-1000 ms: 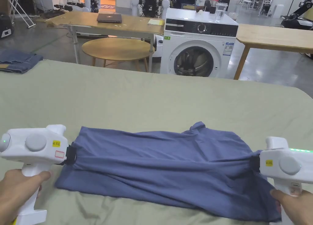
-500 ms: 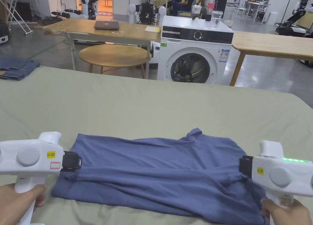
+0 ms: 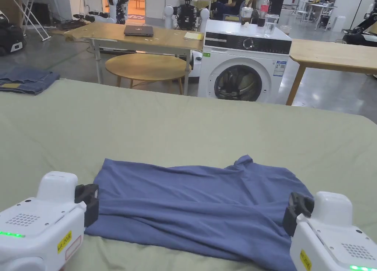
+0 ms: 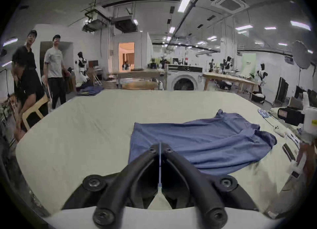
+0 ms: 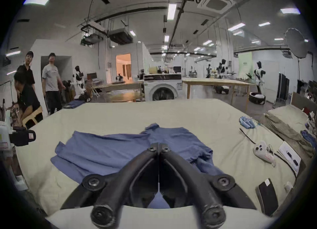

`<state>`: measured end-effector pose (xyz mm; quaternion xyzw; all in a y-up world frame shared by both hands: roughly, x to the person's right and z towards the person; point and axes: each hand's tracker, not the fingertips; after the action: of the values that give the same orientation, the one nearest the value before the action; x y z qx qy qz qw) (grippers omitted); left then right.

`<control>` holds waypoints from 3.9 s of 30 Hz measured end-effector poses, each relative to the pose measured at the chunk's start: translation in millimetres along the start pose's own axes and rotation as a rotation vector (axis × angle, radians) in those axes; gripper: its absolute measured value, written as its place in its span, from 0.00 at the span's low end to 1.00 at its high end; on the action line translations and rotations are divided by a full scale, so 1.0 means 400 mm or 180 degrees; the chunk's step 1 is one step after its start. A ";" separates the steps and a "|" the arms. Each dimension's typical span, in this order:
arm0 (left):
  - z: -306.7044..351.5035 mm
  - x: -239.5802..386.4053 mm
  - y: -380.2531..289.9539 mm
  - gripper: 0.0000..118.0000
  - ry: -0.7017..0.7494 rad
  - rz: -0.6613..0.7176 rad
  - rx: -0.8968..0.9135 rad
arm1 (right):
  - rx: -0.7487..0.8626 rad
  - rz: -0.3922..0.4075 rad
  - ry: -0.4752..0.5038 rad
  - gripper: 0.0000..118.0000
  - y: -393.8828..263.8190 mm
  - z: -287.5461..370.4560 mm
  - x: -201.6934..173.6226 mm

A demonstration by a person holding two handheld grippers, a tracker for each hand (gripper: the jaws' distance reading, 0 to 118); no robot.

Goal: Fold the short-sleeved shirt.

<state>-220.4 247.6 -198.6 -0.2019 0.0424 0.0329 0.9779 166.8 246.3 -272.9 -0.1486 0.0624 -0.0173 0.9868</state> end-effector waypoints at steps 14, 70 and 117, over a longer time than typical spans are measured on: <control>-0.218 -0.211 -0.010 0.00 -0.0149 0.0541 -0.1526 | -0.0275 0.0175 0.0032 0.00 -0.062 -0.005 -0.006; -0.106 -0.197 0.062 0.00 -0.0393 0.0278 -0.1501 | -0.1548 0.0457 -0.0151 0.03 0.068 -0.040 0.276; 0.100 0.004 -0.012 0.00 0.0173 -0.0159 0.0342 | 0.0110 0.0087 0.0036 0.00 -0.015 0.120 -0.032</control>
<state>-215.8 259.3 -160.5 -0.1509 0.0656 0.0007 0.9864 160.2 255.3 -224.1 -0.1307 0.0697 -0.0057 0.9890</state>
